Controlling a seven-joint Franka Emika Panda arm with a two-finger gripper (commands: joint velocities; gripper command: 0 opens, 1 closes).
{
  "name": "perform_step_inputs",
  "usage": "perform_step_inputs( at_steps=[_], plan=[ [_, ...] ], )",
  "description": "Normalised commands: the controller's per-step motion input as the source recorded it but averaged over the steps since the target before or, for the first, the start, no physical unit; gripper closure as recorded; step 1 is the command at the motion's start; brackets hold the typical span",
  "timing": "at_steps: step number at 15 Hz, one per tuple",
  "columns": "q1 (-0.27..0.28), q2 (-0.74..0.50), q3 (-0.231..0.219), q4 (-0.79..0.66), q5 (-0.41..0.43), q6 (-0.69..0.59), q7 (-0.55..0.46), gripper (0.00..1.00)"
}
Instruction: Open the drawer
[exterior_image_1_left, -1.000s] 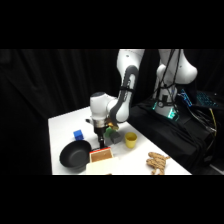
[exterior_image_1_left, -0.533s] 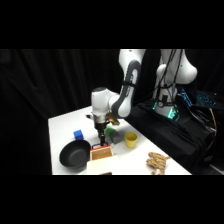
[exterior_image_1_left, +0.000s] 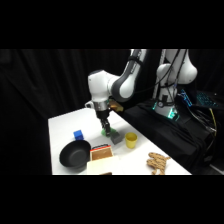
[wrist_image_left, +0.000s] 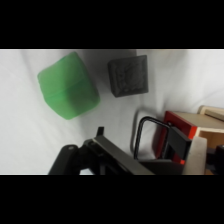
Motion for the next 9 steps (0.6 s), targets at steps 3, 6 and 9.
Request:
perform_step_inputs(
  at_steps=[3, 6, 9],
  plan=[
    [0.011, -0.54, -0.093, -0.06, -0.016, -0.54, -0.10, 0.00],
    [0.046, -0.33, -0.101, 0.06, -0.054, -0.44, -0.06, 0.00],
    [0.071, -0.13, -0.064, 0.12, 0.028, -0.32, -0.10, 0.00]
  ],
)
